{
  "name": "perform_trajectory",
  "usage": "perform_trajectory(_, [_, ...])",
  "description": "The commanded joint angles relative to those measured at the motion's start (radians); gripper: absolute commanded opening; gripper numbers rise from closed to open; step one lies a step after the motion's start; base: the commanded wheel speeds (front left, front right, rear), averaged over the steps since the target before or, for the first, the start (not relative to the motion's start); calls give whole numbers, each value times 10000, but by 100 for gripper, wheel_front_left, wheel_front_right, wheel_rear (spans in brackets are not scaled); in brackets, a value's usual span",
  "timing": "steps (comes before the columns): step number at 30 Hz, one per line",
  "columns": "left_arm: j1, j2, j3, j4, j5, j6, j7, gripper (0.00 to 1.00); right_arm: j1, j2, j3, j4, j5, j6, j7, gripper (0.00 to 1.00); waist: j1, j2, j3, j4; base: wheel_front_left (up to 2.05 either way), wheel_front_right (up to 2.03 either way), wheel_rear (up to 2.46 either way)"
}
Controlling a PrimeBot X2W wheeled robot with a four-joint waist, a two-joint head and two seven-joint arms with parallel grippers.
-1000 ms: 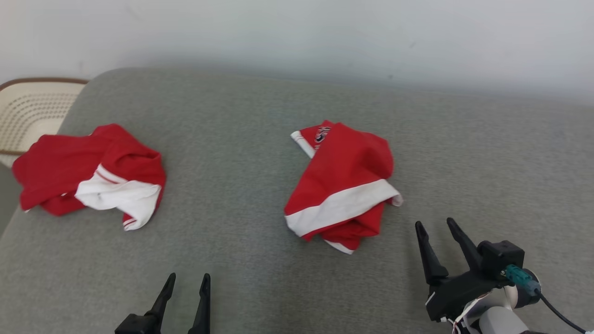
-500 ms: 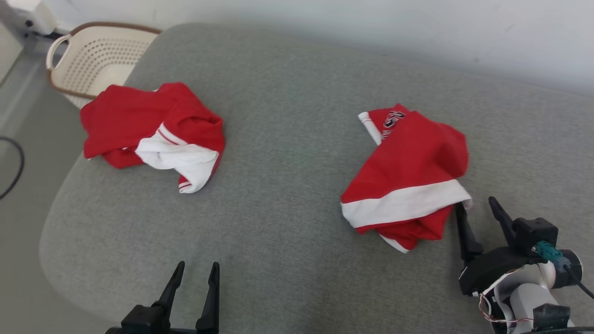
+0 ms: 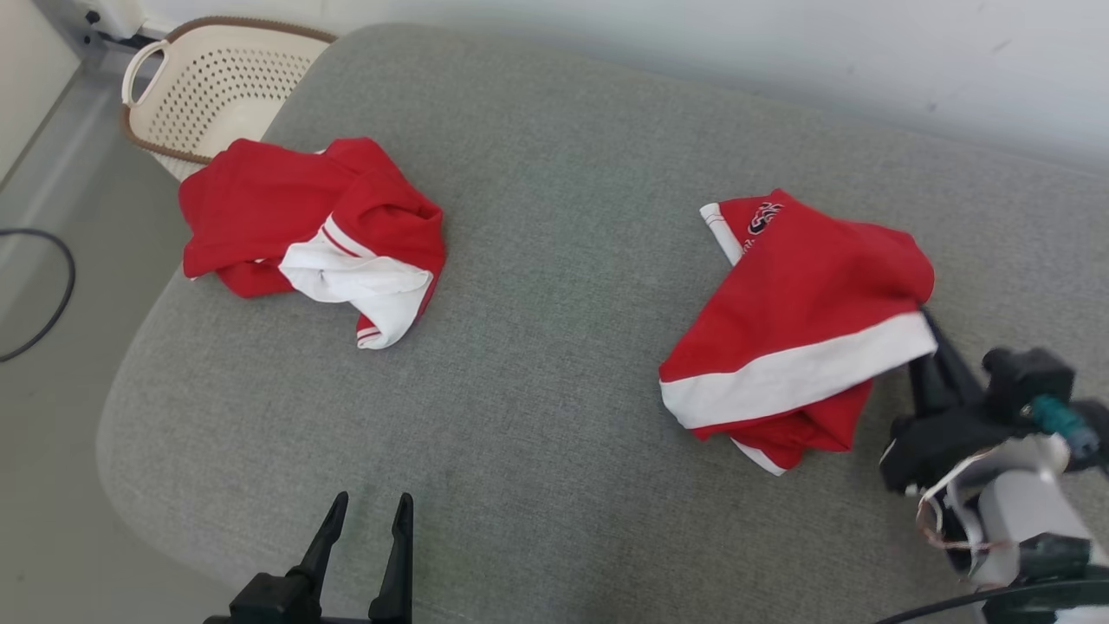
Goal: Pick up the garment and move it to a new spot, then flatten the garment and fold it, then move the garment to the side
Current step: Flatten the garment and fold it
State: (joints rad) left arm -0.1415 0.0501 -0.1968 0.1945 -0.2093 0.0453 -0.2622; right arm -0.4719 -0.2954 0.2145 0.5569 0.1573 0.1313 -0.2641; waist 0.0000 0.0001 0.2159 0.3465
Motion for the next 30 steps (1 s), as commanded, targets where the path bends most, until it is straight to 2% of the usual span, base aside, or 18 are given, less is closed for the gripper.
perform_trajectory(1, [188,8,23,73,-37,-35,-38,100,-195,-139,-77,-353,-66,-10,-7,0,0,-1,-192,-190,0,0,0])
perform_trajectory(5, [257,5,20,135,-3,-62,-38,100,-299,-296,-163,-1103,-107,-10,-5,0,0,-1,-384,-432,0,0,0])
perform_trajectory(13, [335,9,104,182,-132,-90,-38,100,94,-943,-143,-2359,-77,-10,-5,0,0,-1,-607,-1455,0,0,0])
perform_trajectory(19, [163,8,86,230,-144,-67,-38,100,1202,-1108,-303,-2531,114,-10,-5,0,0,-1,-647,-2198,0,0,0])
perform_trajectory(25, [102,9,135,286,-63,-91,-38,100,2660,-854,-479,-2077,-2,-10,-3,0,0,-1,-734,-2794,0,0,0])
perform_trajectory(26, [116,9,151,296,-42,-100,-38,100,2786,-768,-458,-1989,9,-10,-5,23,0,-1,-744,-2869,0,0,0])
perform_trajectory(27, [120,6,147,316,-37,-118,-38,100,2878,-692,-458,-1895,27,-10,-5,100,0,-1,-747,-2921,0,0,0])
perform_trajectory(30, [123,9,160,395,11,-148,-38,100,3152,-539,-356,-1887,-9,-10,-5,100,0,-1,-819,-3037,0,0,0])
